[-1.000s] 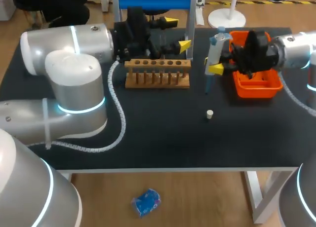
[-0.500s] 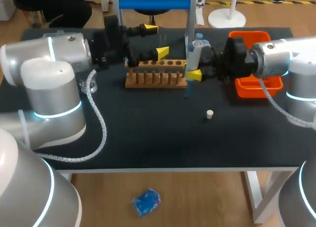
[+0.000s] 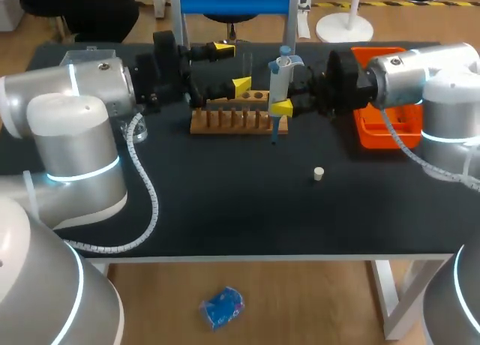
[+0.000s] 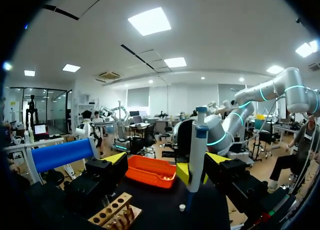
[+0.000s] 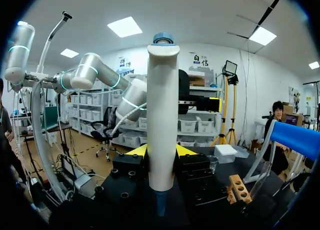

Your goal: Invert the test tube, pick up the pipette, mount the tip to pipette, aspirate from beaker and dispense into the tube, eject the tip, return the pipette, and cap with the stopper.

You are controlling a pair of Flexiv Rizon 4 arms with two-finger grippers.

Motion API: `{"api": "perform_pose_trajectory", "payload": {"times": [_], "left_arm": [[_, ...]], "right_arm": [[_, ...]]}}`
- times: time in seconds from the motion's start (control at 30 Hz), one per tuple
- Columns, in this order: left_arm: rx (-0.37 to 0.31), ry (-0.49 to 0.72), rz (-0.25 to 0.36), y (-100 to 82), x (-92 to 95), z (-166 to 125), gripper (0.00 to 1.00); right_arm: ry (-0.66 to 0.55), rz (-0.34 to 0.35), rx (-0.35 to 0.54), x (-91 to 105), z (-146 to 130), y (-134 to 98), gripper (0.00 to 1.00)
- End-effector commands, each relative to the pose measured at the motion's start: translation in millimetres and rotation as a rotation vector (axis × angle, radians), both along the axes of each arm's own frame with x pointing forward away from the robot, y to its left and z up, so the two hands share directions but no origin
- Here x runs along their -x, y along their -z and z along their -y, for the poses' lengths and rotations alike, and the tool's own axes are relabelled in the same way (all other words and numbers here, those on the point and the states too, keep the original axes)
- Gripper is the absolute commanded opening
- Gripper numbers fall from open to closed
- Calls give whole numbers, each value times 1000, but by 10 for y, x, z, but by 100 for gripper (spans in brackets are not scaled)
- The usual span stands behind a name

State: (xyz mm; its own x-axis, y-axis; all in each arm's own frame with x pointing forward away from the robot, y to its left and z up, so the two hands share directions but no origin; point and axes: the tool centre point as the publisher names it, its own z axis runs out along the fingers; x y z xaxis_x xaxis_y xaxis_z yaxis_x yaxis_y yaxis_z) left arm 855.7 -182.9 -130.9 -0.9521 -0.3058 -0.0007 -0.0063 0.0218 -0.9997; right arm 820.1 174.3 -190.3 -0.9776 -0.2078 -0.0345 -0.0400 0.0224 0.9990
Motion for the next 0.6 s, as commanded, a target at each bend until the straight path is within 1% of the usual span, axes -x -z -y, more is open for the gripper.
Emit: {"api": "perform_pose_trajectory", "payload": {"times": [0.03,0.3,0.6], "left_arm": [[1,-3,1,6,-2,14,100],[-1,3,6,33,-21,43,100],[8,30,6,73,-64,90,100]], "right_arm": [[-17,-3,2,-106,-29,38,0],[-26,-1,-14,-229,-107,26,0],[-55,10,-13,-284,-224,-1,0]]}}
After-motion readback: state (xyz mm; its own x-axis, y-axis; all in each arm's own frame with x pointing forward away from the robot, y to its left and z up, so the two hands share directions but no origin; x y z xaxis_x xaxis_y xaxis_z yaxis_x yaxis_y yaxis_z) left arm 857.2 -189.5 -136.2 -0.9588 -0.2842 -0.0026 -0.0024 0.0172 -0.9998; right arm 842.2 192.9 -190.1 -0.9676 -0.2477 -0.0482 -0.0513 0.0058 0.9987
